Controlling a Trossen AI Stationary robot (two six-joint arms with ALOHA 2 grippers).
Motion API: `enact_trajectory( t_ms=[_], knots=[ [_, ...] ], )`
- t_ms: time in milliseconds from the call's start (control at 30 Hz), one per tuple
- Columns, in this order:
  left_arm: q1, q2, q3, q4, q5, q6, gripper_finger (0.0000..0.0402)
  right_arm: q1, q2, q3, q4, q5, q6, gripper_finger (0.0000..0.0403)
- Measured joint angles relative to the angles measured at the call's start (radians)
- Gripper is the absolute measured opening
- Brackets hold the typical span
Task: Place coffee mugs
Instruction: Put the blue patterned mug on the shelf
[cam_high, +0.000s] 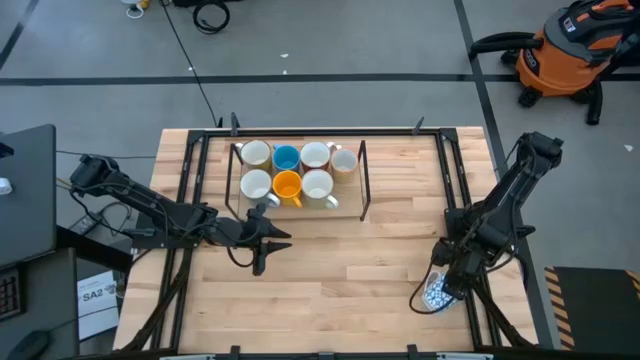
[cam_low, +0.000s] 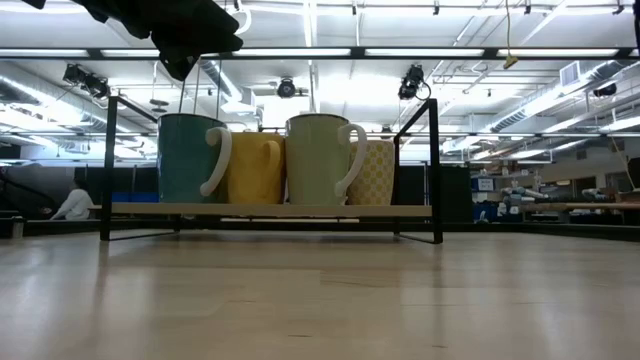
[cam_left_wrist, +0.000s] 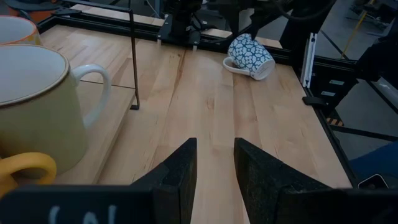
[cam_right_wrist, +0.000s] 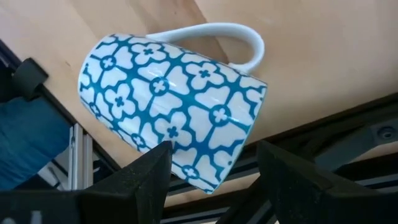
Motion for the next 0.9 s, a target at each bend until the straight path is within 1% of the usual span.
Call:
enact_trajectory(
  t_ms=[533, 633, 733, 900],
  knots=[
    [0.0, 0.0, 0.0, 0.0, 0.0, 0.0, 0.0112, 0.0, 0.019, 0.0, 0.1, 0.01, 0.001, 0.024],
    [0.0, 0.0, 0.0, 0.0, 0.0, 0.0, 0.0112, 0.0, 0.019, 0.0, 0.124, 0.028, 0.0, 0.024],
    [0.0, 0.0, 0.0, 0.0, 0.0, 0.0, 0.0112, 0.0, 0.019, 0.0, 0.129, 0.045, 0.0, 0.024],
    [0.0, 0.0, 0.0, 0.0, 0.0, 0.0, 0.0112, 0.0, 0.019, -0.001, 0.129, 0.045, 0.0, 0.024]
  ],
)
